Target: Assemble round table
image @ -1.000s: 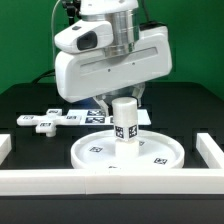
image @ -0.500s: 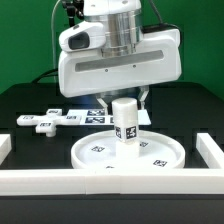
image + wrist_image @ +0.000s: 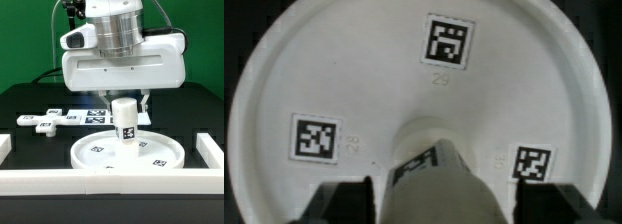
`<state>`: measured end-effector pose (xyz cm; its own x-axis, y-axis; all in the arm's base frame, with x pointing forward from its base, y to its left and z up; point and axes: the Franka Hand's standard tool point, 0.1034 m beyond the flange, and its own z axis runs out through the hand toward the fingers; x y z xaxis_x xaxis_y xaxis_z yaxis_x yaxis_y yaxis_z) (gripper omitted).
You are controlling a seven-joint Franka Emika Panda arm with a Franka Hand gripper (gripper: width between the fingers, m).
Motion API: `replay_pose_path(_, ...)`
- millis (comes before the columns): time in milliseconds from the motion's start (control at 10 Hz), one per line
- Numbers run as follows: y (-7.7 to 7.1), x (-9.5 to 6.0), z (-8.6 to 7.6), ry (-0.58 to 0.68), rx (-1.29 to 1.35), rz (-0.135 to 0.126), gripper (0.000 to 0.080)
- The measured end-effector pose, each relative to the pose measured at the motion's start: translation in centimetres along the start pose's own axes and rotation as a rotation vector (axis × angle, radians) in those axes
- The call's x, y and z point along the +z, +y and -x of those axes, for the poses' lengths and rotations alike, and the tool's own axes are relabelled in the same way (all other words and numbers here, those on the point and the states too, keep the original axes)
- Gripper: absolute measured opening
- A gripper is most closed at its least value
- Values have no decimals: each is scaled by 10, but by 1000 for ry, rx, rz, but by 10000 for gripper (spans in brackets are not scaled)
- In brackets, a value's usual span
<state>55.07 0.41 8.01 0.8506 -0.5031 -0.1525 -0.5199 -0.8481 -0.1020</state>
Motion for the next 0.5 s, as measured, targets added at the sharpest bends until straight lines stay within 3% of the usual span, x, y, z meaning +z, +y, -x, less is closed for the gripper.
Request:
replay_pose_path(200, -2, 3, 2, -7, 174, -5, 378)
replay_pose_path(400, -2, 3, 2, -7, 183, -5, 364)
replay_pose_path(500, -2, 2, 2, -1, 113, 6, 575)
